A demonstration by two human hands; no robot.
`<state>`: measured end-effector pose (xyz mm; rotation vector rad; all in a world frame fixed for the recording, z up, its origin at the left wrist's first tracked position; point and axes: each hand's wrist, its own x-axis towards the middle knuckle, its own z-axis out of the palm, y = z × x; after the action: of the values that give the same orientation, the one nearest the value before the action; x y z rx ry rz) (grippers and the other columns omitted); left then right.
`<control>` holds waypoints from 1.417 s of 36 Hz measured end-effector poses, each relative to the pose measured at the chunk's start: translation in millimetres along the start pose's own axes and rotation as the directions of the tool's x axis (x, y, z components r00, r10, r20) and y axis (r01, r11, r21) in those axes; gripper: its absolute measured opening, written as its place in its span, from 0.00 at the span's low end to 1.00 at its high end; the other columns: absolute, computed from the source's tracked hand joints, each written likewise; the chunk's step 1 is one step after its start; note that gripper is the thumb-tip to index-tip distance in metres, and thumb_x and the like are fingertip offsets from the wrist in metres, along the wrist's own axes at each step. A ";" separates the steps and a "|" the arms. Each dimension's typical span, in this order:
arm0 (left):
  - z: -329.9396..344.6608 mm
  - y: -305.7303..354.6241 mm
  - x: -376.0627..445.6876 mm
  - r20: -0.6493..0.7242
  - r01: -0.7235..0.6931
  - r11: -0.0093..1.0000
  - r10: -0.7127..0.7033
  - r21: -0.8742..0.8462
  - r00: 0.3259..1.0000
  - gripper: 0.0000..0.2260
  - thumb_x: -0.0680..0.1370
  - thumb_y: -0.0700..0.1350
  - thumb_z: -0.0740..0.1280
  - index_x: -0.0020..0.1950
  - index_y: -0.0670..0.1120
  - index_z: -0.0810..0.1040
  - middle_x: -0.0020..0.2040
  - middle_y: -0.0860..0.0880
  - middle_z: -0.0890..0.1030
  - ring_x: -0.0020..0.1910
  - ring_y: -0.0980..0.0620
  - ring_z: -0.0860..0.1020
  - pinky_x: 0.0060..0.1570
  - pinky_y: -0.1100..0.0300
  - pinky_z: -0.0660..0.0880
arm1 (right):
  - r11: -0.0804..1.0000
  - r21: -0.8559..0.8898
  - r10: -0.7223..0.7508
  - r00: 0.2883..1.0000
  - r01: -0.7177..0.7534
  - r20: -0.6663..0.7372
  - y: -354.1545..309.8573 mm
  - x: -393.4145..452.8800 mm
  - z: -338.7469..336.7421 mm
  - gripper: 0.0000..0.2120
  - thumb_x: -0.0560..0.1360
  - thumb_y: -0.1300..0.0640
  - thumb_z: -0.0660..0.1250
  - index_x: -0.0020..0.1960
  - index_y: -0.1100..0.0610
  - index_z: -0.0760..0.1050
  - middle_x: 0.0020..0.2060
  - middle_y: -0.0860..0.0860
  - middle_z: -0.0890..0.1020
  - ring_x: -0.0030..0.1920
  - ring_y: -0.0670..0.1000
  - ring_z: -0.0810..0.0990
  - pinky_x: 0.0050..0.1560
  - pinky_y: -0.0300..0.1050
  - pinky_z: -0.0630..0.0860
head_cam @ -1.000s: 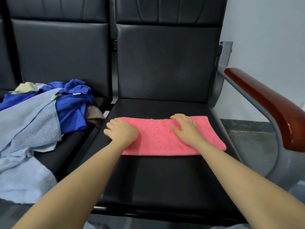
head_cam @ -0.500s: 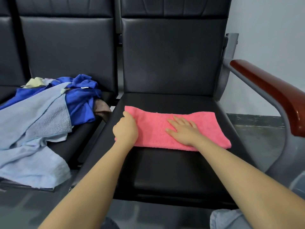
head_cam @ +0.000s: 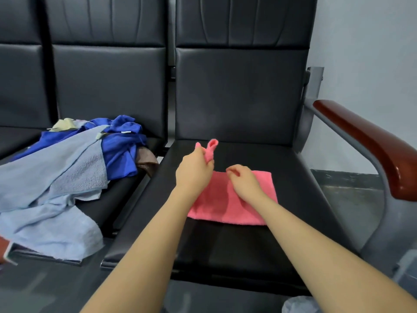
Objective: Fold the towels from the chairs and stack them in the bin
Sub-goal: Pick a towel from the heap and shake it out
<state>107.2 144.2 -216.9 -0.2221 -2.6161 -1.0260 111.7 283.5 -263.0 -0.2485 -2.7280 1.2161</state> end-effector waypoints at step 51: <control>72.0 -2.6 -20.1 0.203 0.117 0.909 -0.212 0.400 0.956 0.17 0.82 0.52 0.56 0.63 0.40 0.64 0.60 0.44 0.72 0.54 0.43 0.77 0.45 0.52 0.72 | 0.706 -0.589 0.319 0.920 -0.392 -0.229 40.9 -13.7 -42.9 0.34 0.77 0.33 0.51 0.64 0.60 0.71 0.63 0.58 0.72 0.64 0.58 0.68 0.63 0.51 0.62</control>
<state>108.1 191.0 -275.2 -0.0307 -3.0365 -0.5344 137.4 338.5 -266.1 -0.9281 -2.9671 0.2559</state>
